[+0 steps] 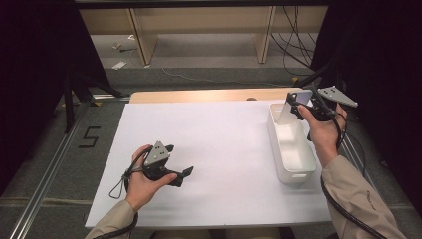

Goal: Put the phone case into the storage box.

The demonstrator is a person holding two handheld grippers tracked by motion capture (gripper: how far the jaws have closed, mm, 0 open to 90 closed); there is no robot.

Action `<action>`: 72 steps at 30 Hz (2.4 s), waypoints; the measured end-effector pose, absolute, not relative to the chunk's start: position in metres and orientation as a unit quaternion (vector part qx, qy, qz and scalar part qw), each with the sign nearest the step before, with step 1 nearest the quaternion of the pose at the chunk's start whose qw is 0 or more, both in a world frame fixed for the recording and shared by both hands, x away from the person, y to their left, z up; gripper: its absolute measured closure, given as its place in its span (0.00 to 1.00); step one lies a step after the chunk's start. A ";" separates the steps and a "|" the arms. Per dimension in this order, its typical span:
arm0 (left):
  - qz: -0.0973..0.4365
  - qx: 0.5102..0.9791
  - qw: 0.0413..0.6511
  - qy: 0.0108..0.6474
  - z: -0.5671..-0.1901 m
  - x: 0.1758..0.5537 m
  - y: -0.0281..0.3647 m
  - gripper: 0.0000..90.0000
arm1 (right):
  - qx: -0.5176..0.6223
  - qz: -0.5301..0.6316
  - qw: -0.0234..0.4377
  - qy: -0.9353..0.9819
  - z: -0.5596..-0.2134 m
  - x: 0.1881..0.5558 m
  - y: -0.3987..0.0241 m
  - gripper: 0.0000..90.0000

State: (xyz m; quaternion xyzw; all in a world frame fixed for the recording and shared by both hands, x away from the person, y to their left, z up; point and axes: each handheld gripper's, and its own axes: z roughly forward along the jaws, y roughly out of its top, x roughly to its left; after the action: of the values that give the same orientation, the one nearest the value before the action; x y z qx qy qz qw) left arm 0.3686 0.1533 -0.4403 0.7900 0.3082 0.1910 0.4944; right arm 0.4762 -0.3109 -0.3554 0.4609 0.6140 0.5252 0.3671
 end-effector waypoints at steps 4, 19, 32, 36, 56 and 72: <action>0.190 0.791 0.494 0.308 -0.441 0.369 0.153 0.00 | 0.462 0.525 0.369 0.613 -0.356 0.478 -0.311 0.21; 0.191 0.791 0.494 0.307 -0.441 0.369 0.153 0.00 | 0.463 0.525 0.367 0.612 -0.356 0.485 -0.309 0.21; 0.190 0.791 0.494 0.307 -0.441 0.369 0.153 0.00 | 0.464 0.526 0.365 0.612 -0.356 0.492 -0.306 0.21; 0.191 0.791 0.494 0.307 -0.441 0.369 0.154 0.00 | 0.466 0.524 0.363 0.613 -0.357 0.494 -0.304 0.21; 0.191 0.789 0.496 0.308 -0.441 0.369 0.154 0.00 | 0.468 0.522 0.365 0.613 -0.358 0.503 -0.302 0.21; 0.189 0.788 0.498 0.309 -0.441 0.369 0.155 0.00 | 0.472 0.524 0.372 0.604 -0.355 0.512 -0.301 0.21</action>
State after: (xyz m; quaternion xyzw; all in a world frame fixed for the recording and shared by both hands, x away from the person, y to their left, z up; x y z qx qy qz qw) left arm 0.3690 0.1546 -0.4407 0.7878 0.3090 0.1894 0.4979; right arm 0.5121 -0.3015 -0.3551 0.4722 0.6041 0.5235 0.3715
